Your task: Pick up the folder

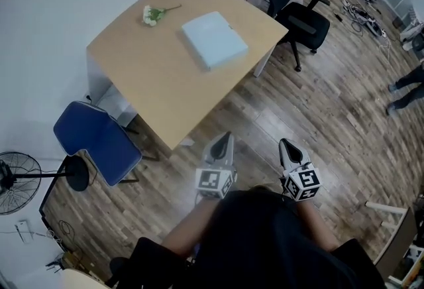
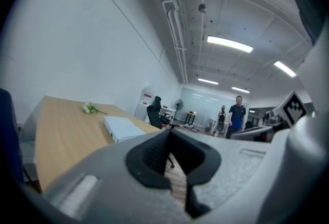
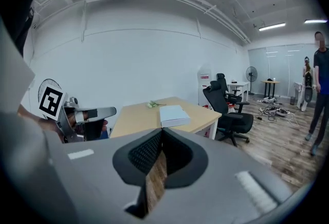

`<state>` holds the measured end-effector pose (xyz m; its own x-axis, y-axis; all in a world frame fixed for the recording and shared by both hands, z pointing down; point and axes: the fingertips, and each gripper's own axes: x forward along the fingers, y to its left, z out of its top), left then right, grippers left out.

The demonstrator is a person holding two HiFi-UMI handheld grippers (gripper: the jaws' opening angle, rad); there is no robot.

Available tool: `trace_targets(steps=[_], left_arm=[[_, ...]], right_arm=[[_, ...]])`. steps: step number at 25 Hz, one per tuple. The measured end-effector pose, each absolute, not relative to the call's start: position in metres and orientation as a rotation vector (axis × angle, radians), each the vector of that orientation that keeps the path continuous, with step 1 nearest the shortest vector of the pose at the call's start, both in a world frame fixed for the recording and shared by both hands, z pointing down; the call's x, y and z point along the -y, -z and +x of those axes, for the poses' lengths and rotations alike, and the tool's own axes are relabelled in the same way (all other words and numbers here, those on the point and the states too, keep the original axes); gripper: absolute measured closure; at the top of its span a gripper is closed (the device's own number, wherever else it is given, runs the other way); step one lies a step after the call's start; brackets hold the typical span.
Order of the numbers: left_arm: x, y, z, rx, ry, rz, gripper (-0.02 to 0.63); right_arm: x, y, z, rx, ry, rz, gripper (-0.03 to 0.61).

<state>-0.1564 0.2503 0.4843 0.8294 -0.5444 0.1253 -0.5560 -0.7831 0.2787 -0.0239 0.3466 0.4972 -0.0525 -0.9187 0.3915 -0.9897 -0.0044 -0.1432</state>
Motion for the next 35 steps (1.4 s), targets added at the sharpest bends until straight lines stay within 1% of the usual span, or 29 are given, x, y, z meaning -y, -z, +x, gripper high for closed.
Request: trace_targets(steps=[7,12,24,29,32,35], left_arm=[[-0.231,-0.487,-0.145,0.853,-0.053,2.661,0.612],[-0.197,-0.492,-0.127,0.898,-0.069,2.655,0.612],[-0.022,-0.526,-0.034,1.140,-0.166,2.498,0.612],[0.047,-0.547,-0.002,1.225,-0.211,2.399,0.612],[0.079,-0.564,0.015,1.277,-0.239,2.350,0.612],[0.105,-0.580,0.018,1.344,-0.252,2.283,0.612]], right_arm=[[-0.314,-0.501,-0.004,2.100,-0.559,2.004,0.578],[-0.265,-0.506,0.017,2.150,-0.549,1.977,0.578],[-0.061,-0.537,0.138,2.293,-0.644,1.790,0.577],[0.027,-0.562,0.174,2.337,-0.694,1.632,0.557],[0.068,-0.580,0.195,2.357,-0.710,1.559,0.557],[0.101,-0.598,0.208,2.367,-0.747,1.493,0.557]])
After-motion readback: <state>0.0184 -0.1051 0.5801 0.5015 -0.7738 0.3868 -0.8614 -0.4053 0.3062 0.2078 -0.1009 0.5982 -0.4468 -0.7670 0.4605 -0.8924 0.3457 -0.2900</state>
